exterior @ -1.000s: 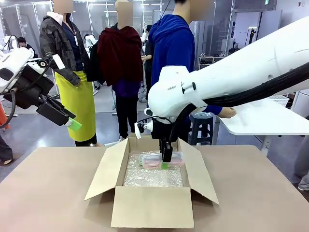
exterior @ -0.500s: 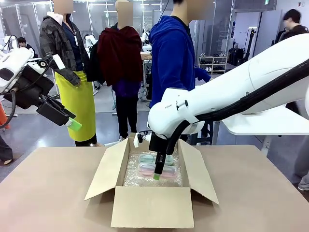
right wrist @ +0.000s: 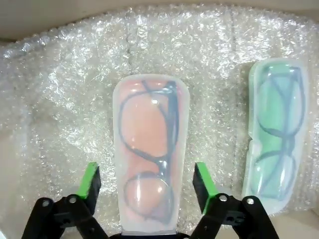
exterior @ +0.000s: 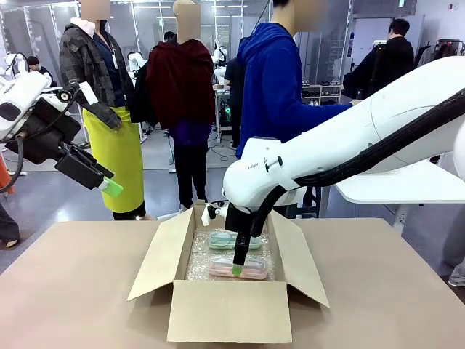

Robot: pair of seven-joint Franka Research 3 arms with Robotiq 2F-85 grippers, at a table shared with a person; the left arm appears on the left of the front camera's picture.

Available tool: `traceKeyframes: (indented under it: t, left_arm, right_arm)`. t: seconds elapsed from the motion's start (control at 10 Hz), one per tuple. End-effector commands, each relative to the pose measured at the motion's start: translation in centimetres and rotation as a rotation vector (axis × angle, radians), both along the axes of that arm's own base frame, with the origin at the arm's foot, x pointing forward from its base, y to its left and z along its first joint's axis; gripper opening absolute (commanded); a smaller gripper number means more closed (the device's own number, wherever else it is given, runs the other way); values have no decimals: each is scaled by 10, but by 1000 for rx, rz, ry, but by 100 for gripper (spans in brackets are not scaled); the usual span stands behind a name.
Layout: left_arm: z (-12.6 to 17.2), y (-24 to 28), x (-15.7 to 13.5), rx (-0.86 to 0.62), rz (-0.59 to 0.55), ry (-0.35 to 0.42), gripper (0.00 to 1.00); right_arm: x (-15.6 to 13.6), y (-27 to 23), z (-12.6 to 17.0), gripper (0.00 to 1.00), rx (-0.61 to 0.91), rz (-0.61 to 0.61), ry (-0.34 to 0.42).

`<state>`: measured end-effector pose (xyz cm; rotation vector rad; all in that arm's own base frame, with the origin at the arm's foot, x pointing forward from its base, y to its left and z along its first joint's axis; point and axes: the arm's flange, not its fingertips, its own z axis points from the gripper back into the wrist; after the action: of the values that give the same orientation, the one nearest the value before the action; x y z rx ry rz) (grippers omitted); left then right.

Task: Pack the glasses set securely to prepare it for shipping.
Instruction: Put the Glasses case from the right side of the table into the Package Box, then position the Package Box on the left side of the table.

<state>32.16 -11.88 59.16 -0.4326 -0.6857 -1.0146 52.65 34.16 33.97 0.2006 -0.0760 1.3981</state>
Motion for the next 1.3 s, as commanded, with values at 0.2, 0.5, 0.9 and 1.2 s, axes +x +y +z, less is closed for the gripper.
traceKeyframes:
  t: [0.2,0.5,0.9,1.2]
  left_arm:
    - [1,4,0,-11,-30,-2,100]
    - [1,4,0,-11,-30,-2,100]
    - [1,4,0,-11,-30,-2,100]
    - [1,4,0,-11,-30,-2,100]
  right_arm:
    - [-1,0,4,100,-3,-1,0]
    - [-1,0,4,100,-3,-1,0]
    - [-1,0,4,100,-3,-1,0]
    - [-1,0,4,100,-3,-1,0]
